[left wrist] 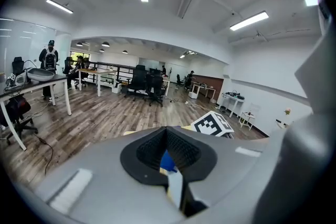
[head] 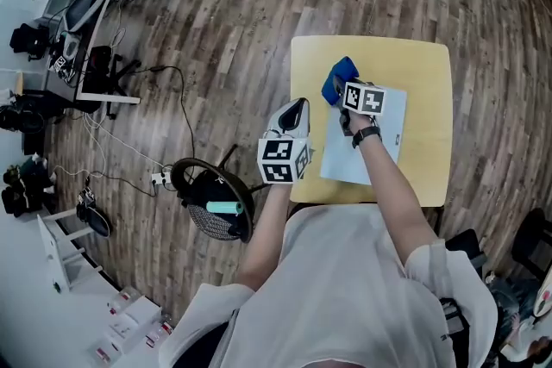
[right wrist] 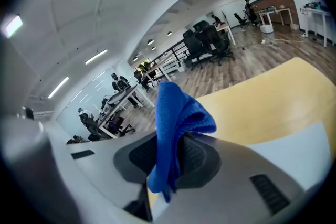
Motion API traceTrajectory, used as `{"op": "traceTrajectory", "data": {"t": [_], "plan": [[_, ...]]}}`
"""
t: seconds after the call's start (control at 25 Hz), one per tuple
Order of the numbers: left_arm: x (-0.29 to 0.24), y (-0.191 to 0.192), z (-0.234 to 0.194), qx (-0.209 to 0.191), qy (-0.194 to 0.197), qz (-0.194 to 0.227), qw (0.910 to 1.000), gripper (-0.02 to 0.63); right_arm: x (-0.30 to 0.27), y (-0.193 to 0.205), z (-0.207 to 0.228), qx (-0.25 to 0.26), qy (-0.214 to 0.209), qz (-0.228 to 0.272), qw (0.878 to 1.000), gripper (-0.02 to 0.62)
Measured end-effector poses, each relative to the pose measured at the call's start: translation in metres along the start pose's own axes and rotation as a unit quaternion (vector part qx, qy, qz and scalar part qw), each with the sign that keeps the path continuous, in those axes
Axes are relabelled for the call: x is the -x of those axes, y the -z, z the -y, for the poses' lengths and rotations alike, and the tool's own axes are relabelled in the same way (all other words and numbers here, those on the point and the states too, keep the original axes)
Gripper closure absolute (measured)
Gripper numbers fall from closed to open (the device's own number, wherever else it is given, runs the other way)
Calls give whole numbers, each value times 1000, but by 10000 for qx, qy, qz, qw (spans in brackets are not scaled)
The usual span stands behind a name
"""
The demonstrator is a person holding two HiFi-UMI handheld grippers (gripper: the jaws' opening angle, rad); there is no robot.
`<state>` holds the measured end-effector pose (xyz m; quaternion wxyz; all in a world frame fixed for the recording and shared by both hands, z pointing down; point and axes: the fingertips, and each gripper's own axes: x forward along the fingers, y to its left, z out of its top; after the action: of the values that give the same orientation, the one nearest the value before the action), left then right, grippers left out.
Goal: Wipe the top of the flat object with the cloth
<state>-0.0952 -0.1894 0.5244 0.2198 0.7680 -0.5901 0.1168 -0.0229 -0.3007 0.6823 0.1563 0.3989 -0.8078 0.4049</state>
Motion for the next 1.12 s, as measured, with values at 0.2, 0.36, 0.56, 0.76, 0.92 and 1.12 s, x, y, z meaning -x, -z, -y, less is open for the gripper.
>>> {"op": "traceTrajectory", "data": {"t": [0.2, 0.36, 0.56, 0.76, 0.92, 1.12], "plan": [[-12, 10, 10, -24, 192, -170, 9997, 597, 23, 1, 51, -29, 437, -18, 9990, 543], [-26, 12, 23, -71, 445, -264, 9986, 597, 54, -8, 88, -15, 787, 137, 9968, 543], [-38, 17, 50, -172, 775, -362, 9962, 597, 107, -6, 142, 45, 1321, 233, 9910, 543], [-48, 16, 70, -260, 1006, -387, 9938, 597, 153, -4, 195, -9, 1828, 349, 9825, 543], [-46, 13, 73, -265, 1041, -316, 9937, 597, 173, -5, 205, -130, 1935, 474, 9799, 543], [-36, 14, 60, -124, 881, -250, 9957, 597, 164, -25, 151, -104, 1382, 744, 9876, 543]]}}
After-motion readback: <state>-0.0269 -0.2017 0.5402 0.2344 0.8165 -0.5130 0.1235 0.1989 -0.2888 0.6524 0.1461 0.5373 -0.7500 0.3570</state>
